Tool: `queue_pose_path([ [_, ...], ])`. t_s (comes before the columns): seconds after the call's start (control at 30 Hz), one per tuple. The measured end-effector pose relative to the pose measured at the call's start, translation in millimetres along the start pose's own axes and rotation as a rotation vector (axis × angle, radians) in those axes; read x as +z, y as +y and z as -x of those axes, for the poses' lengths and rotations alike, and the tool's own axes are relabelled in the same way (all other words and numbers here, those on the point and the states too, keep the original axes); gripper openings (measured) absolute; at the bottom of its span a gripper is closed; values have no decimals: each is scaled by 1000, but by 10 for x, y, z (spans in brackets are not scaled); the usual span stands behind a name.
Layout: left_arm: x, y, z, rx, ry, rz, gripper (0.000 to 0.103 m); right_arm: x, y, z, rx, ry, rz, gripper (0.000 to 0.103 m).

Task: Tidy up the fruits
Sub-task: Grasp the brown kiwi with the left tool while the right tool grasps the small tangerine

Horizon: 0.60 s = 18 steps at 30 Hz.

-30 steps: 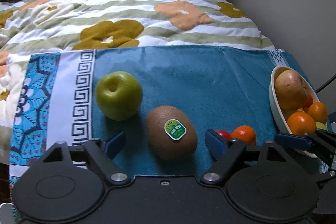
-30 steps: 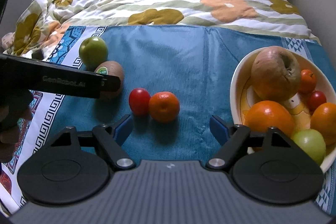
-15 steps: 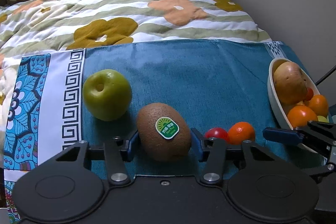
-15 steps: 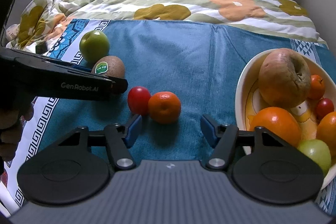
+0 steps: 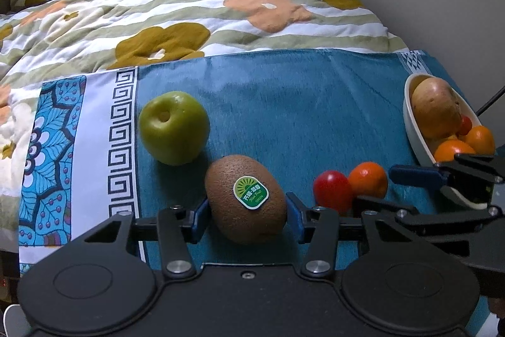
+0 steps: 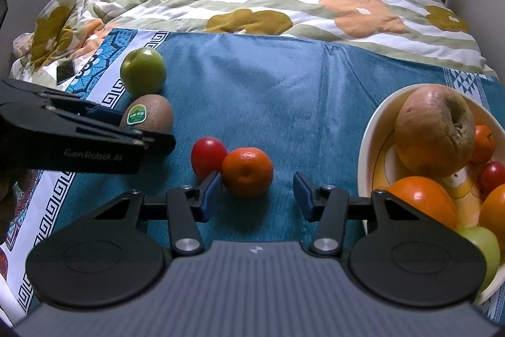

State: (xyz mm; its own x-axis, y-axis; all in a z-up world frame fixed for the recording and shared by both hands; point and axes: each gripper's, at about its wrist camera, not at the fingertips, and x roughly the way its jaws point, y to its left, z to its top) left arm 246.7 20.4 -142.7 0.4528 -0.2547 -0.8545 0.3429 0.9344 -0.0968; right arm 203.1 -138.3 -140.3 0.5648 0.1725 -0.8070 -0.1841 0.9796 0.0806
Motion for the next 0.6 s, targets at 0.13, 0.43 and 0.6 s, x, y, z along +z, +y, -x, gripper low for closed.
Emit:
queue_pose_path([
  [0.13, -24, -3, 16, -2, 0, -3, 54, 5, 1, -15, 14, -4, 12, 63],
  [0.43, -177, -14, 123, 10, -4, 4, 53, -9, -1, -25, 69, -16, 27, 50],
  [0.6, -212, -59, 252, 31, -17, 10, 53, -26, -5, 60, 70, -29, 20, 50],
])
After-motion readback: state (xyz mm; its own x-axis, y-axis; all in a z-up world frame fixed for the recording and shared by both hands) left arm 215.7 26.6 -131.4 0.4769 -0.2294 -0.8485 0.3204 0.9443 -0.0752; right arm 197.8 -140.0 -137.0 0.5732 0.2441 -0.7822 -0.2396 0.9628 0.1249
